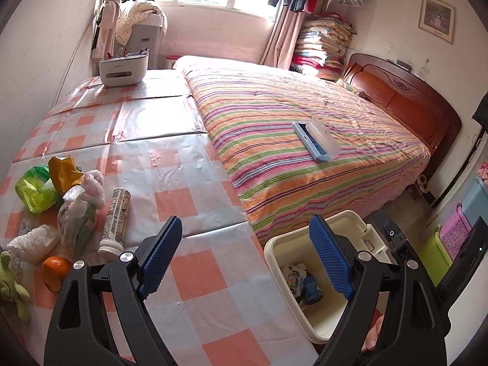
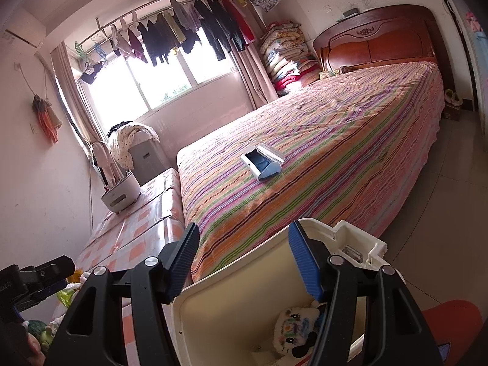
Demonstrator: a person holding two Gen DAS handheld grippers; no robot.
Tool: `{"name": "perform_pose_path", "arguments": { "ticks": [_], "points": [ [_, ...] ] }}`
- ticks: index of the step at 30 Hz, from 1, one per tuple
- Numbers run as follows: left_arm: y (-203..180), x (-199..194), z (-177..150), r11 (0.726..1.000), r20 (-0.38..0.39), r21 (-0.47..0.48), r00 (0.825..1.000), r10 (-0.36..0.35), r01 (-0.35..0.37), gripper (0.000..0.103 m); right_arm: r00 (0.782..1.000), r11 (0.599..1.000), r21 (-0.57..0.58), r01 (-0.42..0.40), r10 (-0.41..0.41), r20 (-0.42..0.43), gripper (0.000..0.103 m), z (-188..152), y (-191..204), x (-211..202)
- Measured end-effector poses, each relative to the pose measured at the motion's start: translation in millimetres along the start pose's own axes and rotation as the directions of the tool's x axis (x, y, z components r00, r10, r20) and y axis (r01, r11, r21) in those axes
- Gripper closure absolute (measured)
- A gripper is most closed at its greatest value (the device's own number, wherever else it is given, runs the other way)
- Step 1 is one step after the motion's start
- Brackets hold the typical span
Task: Collect trash
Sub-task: 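Move both tools back toward the plastic bags and orange peel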
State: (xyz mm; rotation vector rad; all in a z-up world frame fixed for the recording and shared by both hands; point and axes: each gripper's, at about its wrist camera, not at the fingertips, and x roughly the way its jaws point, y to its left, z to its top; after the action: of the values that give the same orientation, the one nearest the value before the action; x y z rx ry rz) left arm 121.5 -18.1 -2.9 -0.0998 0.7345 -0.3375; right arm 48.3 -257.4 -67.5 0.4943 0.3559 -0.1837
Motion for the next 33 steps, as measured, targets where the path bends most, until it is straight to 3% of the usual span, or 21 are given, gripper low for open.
{"name": "perform_pose_path", "arguments": {
  "ticks": [11,19,25,33],
  "points": [
    [96,-24,1,0.98,-0.009,-0.092,0.984,0.178,-0.178,0.019,0.997,0.994,-0.095,-0.054,0.049,-0.056,0.044,-18,41,13],
    [156,-8,0,0.972,-0.087,-0.025,0.969,0.232,-0.235,0.019,0.99,0.981,-0.161,-0.111,0.094,-0.108,0.043,-32,73,20],
    [189,9,9,0.984,-0.154,-0.068,0.976,0.154,-0.166,0.019,0.984,0.965,-0.214,-0.152,0.127,-0.124,0.043,-39,95,23],
    [192,42,10,0.981,-0.21,-0.035,0.962,0.178,-0.189,0.022,0.982,0.967,-0.194,-0.164,0.14,-0.128,0.043,-40,94,22]
  ]
}}
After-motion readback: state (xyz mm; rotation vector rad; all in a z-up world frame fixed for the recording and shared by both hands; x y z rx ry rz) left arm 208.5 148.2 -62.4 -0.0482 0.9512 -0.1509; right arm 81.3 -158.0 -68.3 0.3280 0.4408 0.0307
